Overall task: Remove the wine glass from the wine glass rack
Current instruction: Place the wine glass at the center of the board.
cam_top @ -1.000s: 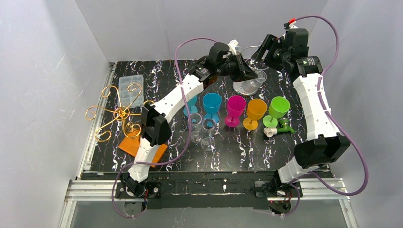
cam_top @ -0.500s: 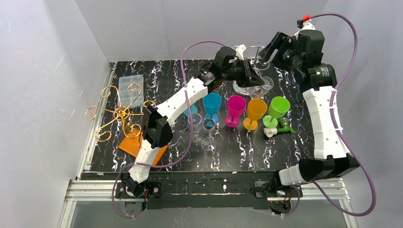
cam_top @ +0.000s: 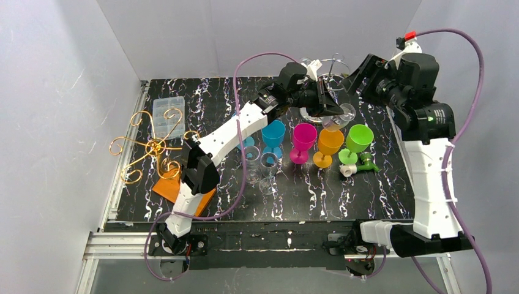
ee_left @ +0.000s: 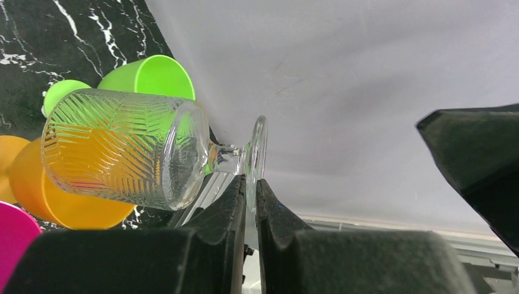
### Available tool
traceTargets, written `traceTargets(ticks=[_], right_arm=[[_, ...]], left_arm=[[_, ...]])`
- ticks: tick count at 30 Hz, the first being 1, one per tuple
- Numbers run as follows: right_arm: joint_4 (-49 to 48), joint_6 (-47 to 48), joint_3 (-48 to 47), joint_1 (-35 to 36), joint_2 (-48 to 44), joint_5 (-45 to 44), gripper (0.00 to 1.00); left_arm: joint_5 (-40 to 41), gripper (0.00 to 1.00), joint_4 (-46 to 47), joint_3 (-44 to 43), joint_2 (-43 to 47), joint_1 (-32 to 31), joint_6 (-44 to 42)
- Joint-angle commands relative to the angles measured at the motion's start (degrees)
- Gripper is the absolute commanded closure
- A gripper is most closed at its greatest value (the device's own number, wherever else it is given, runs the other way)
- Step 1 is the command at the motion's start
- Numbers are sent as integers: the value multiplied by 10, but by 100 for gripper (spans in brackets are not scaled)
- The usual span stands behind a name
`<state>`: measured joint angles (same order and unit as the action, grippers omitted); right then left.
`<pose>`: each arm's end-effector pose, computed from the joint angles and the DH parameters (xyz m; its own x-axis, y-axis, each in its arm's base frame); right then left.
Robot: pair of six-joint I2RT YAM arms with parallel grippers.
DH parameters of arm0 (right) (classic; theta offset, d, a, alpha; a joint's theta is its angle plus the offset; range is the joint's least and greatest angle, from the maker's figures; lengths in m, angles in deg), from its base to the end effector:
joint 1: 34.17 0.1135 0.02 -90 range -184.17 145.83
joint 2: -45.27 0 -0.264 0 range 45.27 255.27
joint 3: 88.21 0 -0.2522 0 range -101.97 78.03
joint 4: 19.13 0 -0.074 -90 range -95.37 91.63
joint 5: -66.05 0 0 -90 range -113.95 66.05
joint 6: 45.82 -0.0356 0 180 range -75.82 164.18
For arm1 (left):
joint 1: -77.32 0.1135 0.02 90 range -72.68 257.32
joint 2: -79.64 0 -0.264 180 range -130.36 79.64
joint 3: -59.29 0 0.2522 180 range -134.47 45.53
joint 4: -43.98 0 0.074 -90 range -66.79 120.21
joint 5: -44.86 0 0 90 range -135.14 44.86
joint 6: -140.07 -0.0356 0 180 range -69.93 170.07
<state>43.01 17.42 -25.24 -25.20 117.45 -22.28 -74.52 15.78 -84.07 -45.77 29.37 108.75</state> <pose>0.2198 0.0357 0.5101 -0.3447 0.4012 -0.8487 -0.0315 0.8986 0.4376 0.3328 -0.3950 0.3877 -0.8909 -0.1237 -0.4369 0.4026 0.2299 -0.8860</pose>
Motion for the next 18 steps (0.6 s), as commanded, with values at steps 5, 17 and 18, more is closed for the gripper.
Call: traceTargets(ticks=[5,17,18], right_arm=[[35,12,31,-4,-32,-4,18],[79,33,27,-8,-21,-36,8],[82,36,30,-9,-18,-42,7]], left_arm=[[-3,100,17,19,119,-13,-44],[-9,100,-16,41,135,-22,-94],[-14,100,-15,46,134,-22,-94]])
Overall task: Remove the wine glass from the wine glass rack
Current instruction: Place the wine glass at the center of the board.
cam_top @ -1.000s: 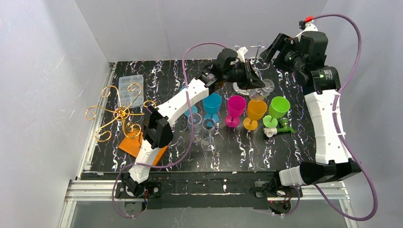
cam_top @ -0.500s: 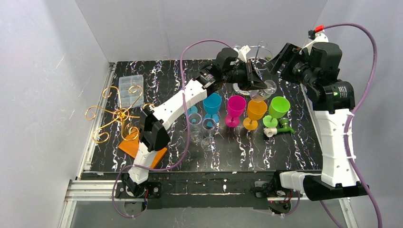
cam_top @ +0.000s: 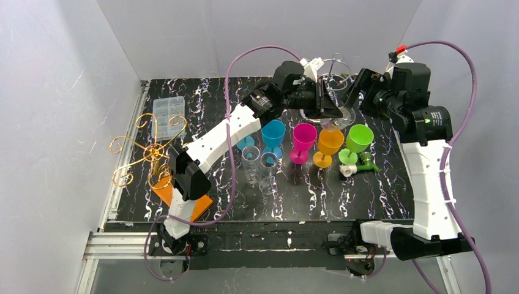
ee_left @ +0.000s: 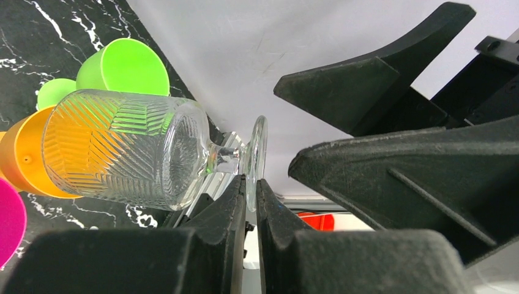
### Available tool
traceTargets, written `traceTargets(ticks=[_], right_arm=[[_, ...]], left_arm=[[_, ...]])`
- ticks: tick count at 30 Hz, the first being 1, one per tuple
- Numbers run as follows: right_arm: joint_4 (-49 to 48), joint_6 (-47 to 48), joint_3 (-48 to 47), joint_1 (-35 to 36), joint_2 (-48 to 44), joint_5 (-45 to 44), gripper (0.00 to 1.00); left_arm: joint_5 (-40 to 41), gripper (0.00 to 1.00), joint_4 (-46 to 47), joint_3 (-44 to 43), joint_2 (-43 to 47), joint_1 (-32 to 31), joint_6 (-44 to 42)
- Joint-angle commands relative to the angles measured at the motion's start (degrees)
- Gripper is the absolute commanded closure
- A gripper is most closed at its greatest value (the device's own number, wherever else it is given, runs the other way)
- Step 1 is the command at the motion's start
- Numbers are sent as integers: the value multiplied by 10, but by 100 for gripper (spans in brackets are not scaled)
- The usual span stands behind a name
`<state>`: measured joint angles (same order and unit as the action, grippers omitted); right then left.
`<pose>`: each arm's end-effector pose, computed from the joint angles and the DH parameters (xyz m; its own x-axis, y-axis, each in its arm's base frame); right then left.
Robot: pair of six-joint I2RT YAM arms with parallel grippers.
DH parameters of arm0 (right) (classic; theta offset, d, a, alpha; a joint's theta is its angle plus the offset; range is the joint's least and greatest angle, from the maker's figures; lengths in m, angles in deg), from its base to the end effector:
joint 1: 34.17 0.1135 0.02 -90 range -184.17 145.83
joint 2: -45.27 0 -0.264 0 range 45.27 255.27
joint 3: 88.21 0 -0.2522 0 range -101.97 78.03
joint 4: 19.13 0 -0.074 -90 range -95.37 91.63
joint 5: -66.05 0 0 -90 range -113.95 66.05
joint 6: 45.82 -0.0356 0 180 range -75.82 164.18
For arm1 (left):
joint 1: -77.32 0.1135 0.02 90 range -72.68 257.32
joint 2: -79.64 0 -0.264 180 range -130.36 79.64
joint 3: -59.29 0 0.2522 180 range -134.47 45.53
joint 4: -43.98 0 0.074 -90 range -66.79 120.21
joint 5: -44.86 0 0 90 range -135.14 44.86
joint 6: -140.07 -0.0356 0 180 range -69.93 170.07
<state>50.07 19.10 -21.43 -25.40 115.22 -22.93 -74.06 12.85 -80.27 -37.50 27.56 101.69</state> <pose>0.2091 0.0329 0.4864 -0.4627 0.3574 -0.8112 0.0308 0.9210 0.3883 0.2953 -0.3756 0.4287 -0.8266 -0.0854 -0.5563 0.5299 0.2151 -0.8203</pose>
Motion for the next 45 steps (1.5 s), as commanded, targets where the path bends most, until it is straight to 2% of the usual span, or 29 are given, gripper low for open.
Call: traceTargets(ticks=[1,8,11,14,16,17,22,32,36,41,45], right_arm=[[13,21,-3,-10,4,-36,7],[-1,39,12,-48,13,-15,3],[-34,30,35,-91,20,88,4],[-102,5,103,-134,-9,199,8],[-188,-50,161,-161,-17,313,19],[-227,-76,188,-166,-21,347,20],[-324,-145,242,-171,-26,426,23],[-420,-224,295,-171,-35,477,31],[-392,-220,286,-173,-32,458,32],[-298,-173,256,-186,-19,405,32],[-323,-190,273,-192,-13,417,28]], left_arm=[[-24,100,16,11,51,-4,-25],[-48,100,-10,7,56,-1,-51],[-71,100,-21,8,56,6,-59],[-100,100,38,58,81,43,-13],[-120,100,73,61,82,66,25],[-123,100,84,57,80,72,38],[-121,100,95,36,67,85,72],[-111,100,111,15,50,90,110],[-96,100,110,31,60,91,111],[-77,100,128,57,75,98,124],[-79,100,148,64,80,98,138]])
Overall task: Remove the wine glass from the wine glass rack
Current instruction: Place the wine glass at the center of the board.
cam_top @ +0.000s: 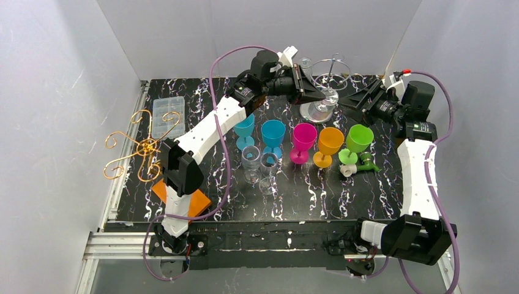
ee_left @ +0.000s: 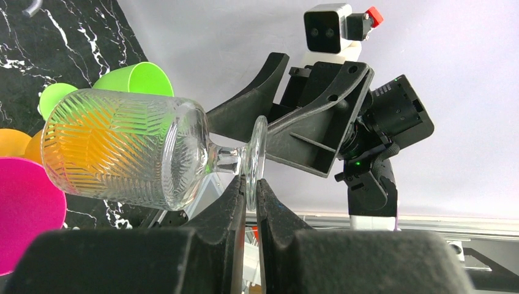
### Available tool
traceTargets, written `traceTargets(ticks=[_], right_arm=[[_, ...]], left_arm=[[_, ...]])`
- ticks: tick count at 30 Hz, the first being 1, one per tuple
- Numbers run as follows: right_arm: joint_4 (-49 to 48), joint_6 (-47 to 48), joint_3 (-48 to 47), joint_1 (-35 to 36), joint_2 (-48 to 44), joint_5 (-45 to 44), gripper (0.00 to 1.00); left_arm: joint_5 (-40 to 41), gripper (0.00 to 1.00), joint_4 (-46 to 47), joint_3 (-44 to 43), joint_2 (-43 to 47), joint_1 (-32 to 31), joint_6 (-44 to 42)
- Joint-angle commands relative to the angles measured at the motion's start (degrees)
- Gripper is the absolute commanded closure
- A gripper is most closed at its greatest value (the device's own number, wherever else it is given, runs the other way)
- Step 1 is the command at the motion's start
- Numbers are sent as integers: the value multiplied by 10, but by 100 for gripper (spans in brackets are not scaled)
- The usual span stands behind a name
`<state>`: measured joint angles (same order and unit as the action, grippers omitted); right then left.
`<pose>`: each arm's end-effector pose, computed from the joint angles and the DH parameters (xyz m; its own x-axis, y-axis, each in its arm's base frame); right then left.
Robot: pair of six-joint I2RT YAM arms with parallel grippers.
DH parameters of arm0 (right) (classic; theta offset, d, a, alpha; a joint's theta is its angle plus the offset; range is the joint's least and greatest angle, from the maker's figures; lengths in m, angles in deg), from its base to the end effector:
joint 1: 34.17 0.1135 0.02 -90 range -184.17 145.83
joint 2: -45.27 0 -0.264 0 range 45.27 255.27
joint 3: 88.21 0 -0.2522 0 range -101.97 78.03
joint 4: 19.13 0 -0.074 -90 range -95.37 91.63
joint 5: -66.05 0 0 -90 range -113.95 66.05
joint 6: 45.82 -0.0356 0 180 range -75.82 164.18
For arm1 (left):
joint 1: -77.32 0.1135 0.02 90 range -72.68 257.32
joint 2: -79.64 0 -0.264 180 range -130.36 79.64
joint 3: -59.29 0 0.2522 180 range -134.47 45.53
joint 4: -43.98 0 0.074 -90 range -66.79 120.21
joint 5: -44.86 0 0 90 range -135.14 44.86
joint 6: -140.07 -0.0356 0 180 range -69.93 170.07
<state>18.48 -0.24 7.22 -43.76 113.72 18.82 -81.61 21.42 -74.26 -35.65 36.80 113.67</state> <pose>0.2589 -0.0192 0.3924 -0.6085 0.6239 -0.4905 -0.1048 0.5494 0.8289 0.3470 -0.3245 0.4235 -0.8969 -0.1810 -0.4035 0.3816 0.1442 -0.9130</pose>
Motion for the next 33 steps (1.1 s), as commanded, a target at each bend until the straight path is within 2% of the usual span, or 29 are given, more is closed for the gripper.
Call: traceTargets(ticks=[1,3,7,13,23,27,33], right_arm=[[-22,-6,-8,-10,5,4,28],[-45,-15,-3,-11,9,10,27],[-114,-54,16,-12,12,18,18],[-307,-170,80,-14,15,39,5],[-628,-393,161,-14,34,17,3],[-680,-426,166,-14,44,7,3],[-690,-432,173,-14,44,5,4]], left_arm=[[-2,100,73,9,64,6,24],[3,100,83,17,70,7,33],[17,100,124,38,82,11,85],[53,100,131,17,82,18,137],[96,100,176,-15,65,24,240],[106,100,181,-20,66,25,259],[116,100,203,-6,75,25,287]])
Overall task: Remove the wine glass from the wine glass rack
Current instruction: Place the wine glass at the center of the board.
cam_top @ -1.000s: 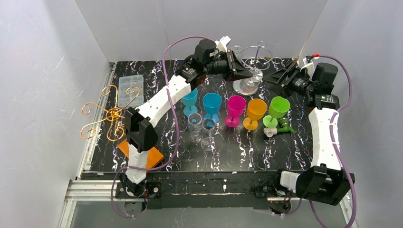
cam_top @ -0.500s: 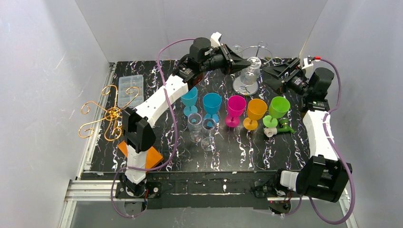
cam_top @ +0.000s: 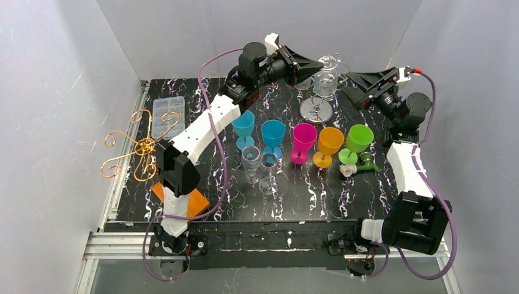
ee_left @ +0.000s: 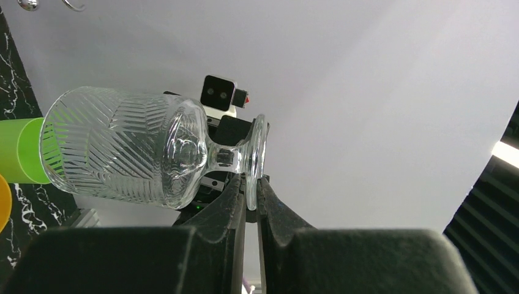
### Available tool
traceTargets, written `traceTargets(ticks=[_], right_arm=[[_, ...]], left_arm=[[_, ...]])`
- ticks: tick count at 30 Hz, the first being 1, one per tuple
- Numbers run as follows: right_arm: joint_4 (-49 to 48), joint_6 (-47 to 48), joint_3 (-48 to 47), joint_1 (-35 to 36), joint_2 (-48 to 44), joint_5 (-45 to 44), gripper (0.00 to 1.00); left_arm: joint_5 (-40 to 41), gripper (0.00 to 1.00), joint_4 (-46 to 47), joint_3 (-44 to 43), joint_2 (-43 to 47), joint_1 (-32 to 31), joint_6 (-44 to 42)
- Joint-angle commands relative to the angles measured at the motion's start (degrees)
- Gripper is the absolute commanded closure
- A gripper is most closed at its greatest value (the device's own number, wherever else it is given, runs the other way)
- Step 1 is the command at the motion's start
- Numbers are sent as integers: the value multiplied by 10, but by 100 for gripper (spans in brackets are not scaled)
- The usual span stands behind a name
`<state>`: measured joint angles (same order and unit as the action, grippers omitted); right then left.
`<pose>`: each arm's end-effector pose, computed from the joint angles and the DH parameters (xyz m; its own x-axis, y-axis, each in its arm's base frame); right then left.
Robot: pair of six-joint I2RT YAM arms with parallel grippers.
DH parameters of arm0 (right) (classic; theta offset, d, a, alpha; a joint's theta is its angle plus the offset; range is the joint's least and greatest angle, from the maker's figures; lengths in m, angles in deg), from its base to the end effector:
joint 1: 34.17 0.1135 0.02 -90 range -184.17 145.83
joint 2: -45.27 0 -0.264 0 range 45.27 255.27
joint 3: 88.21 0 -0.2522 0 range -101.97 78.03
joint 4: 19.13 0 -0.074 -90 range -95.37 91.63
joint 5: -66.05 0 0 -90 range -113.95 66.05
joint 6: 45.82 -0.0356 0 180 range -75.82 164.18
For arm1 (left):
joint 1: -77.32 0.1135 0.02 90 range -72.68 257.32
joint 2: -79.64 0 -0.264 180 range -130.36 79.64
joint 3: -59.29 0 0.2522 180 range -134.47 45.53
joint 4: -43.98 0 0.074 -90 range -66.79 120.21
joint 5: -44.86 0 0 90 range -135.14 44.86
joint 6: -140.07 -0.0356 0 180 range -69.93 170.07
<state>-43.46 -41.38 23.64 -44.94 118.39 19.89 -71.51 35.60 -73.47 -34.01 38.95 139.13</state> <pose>0.2882 -0.0297 0.3773 -0.4805 0.8234 -0.3020 -0.3639 0.1261 0.9228 0.3573 -0.3031 0.4576 -0.8958 -0.4334 -0.0988 0.1607 -0.1085 -0.9810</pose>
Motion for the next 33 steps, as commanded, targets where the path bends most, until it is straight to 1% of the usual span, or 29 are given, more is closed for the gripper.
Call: traceTargets(ticks=[1,6,9,17,21,25,28,29,31,33], right_arm=[[-76,-23,13,-2,-3,-6,4],[-102,-36,32,-2,2,-8,8],[-118,-45,34,-1,9,-8,8],[-264,-143,36,8,54,-25,17],[-300,-171,23,19,75,-30,20],[-338,-199,15,33,94,-40,27],[-403,-239,20,39,110,-61,31],[-427,-255,21,41,118,-69,35],[-480,-291,20,47,134,-86,38],[-530,-325,15,55,152,-105,44]], left_arm=[[18,100,64,-9,61,3,37],[27,100,86,3,65,3,63],[33,100,91,6,68,3,75],[45,100,125,17,69,3,130],[51,100,135,12,70,3,147],[54,100,148,11,69,3,165],[59,100,166,21,71,4,182],[60,100,173,24,70,3,189],[64,100,185,28,70,3,201],[68,100,198,33,72,4,213]])
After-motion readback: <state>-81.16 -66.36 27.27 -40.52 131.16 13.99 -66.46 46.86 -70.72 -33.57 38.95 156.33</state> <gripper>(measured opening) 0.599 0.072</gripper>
